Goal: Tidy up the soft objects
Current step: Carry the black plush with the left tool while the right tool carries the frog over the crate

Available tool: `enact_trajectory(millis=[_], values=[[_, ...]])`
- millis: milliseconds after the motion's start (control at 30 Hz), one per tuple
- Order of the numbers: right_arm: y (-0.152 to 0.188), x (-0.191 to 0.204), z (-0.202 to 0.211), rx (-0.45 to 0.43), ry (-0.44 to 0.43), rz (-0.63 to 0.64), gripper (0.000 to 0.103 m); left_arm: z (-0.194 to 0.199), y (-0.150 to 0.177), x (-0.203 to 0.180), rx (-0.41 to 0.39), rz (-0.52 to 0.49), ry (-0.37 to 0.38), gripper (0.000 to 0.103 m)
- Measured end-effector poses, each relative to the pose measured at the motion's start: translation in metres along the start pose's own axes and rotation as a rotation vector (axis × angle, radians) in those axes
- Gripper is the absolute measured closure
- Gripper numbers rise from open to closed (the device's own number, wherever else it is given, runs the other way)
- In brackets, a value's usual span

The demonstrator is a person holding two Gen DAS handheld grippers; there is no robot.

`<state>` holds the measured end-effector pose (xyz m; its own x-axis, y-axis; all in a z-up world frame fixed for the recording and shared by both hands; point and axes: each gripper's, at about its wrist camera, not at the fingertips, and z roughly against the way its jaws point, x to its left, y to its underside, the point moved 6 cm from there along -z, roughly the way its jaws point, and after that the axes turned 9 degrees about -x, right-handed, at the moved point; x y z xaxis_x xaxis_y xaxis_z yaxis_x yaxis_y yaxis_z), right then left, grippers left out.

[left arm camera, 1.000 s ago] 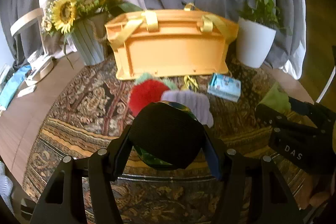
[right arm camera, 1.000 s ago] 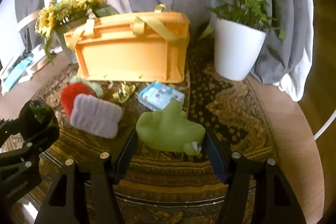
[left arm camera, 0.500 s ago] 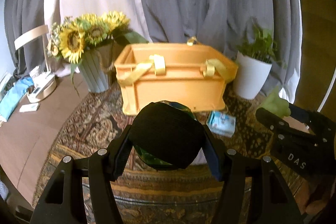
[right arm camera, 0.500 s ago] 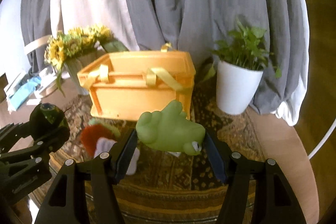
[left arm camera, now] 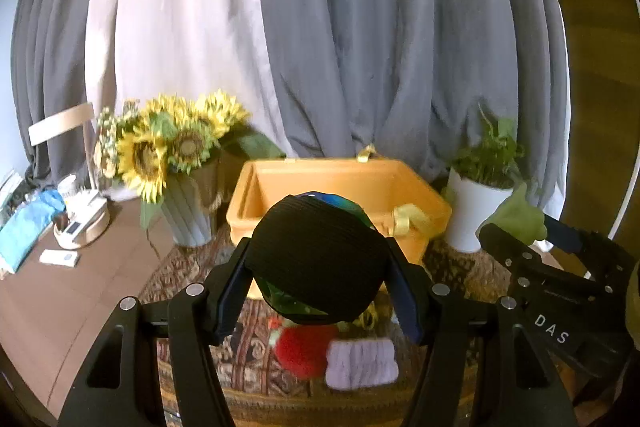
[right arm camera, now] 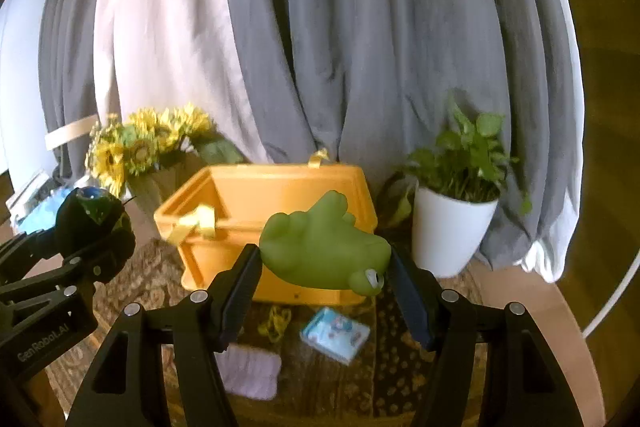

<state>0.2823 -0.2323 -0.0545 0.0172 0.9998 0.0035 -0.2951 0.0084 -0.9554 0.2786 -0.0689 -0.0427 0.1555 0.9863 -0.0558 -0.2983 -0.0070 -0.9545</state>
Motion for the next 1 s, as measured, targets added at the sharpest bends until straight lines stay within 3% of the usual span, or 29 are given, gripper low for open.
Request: enact_trajectory(millis=[700, 1000], values=[[-0.063, 0.018, -0.055, -0.125, 0.014, 0.015, 0.038, -0.046, -0.074, 0.017, -0.128, -0.063, 0.015, 0.041], [-0.071, 0.021, -0.102, -0.096, 0.005, 0.011, 0.038, -0.085, -0.085, 0.030, -0.118, -0.077, 0.002, 0.041]])
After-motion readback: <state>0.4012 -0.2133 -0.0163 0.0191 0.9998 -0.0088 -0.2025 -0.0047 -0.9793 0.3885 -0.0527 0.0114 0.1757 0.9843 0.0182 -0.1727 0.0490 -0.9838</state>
